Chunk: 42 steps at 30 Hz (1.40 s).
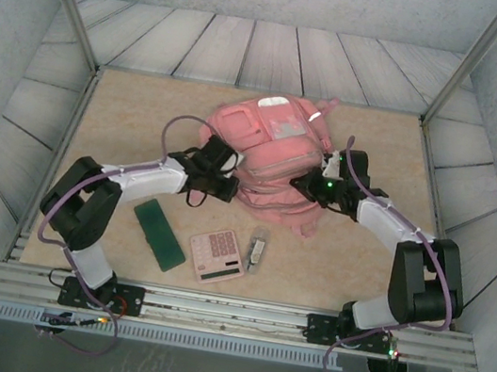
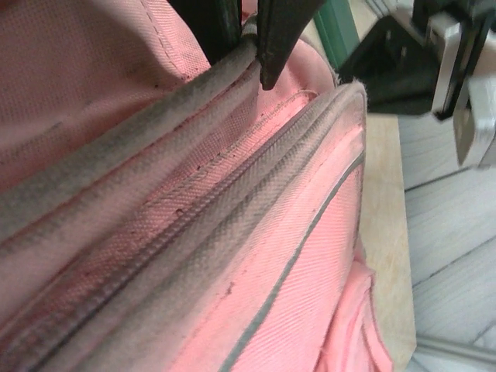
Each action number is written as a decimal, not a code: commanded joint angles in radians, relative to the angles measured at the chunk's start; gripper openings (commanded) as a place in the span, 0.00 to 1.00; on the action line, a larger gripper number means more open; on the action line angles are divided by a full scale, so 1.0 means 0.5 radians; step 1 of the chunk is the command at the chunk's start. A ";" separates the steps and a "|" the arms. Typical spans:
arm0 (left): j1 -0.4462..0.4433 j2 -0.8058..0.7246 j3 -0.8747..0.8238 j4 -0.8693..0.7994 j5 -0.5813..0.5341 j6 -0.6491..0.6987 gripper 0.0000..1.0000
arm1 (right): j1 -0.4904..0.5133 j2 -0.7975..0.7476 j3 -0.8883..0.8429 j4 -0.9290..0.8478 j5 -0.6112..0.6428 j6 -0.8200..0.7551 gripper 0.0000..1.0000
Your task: Pack the student bag
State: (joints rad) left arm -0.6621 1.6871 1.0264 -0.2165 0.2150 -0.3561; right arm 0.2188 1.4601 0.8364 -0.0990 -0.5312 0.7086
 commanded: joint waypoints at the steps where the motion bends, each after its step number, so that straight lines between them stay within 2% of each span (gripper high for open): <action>1: 0.128 -0.065 -0.084 -0.091 -0.175 -0.062 0.00 | -0.033 -0.068 0.131 -0.206 -0.050 -0.263 0.00; 7: 0.358 -0.068 -0.084 0.027 -0.177 -0.007 0.00 | -0.037 -0.041 0.206 -0.340 -0.177 -0.424 0.00; 10: 0.418 -0.003 -0.009 -0.009 -0.247 0.045 0.00 | -0.036 -0.023 0.225 -0.342 -0.285 -0.448 0.00; 17: 0.471 0.075 0.017 0.022 -0.341 0.016 0.00 | -0.035 -0.004 0.245 -0.281 -0.312 -0.448 0.00; 25: 0.483 0.063 -0.005 0.042 -0.226 0.001 0.01 | -0.033 0.118 0.269 -0.124 -0.285 -0.362 0.01; 27: 0.483 0.040 -0.013 0.002 -0.221 -0.019 0.13 | -0.031 0.163 0.286 -0.103 -0.295 -0.359 0.02; 28: 0.486 0.025 -0.024 -0.027 -0.202 -0.023 0.23 | -0.029 0.185 0.296 -0.106 -0.300 -0.364 0.03; 30: 0.500 -0.022 -0.071 -0.048 -0.194 -0.049 0.34 | -0.018 0.215 0.316 -0.123 -0.306 -0.398 0.05; 33: 0.530 -0.158 -0.221 0.003 -0.148 -0.093 0.51 | -0.008 0.248 0.378 -0.255 -0.269 -0.513 0.14; 36: 0.540 -0.302 -0.306 -0.045 -0.176 -0.109 0.64 | 0.001 0.275 0.450 -0.445 -0.181 -0.644 0.31; 39: 0.548 -0.462 -0.351 -0.141 -0.269 -0.142 0.71 | 0.038 0.249 0.520 -0.674 -0.076 -0.849 0.36; 42: 0.559 -0.631 -0.399 -0.207 -0.397 -0.171 0.84 | 0.173 0.169 0.588 -0.876 0.125 -1.024 0.48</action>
State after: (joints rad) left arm -0.3931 1.4399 0.8474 -0.2691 0.0929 -0.4255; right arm 0.2531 1.5906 1.0889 -0.4038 -0.5640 0.3313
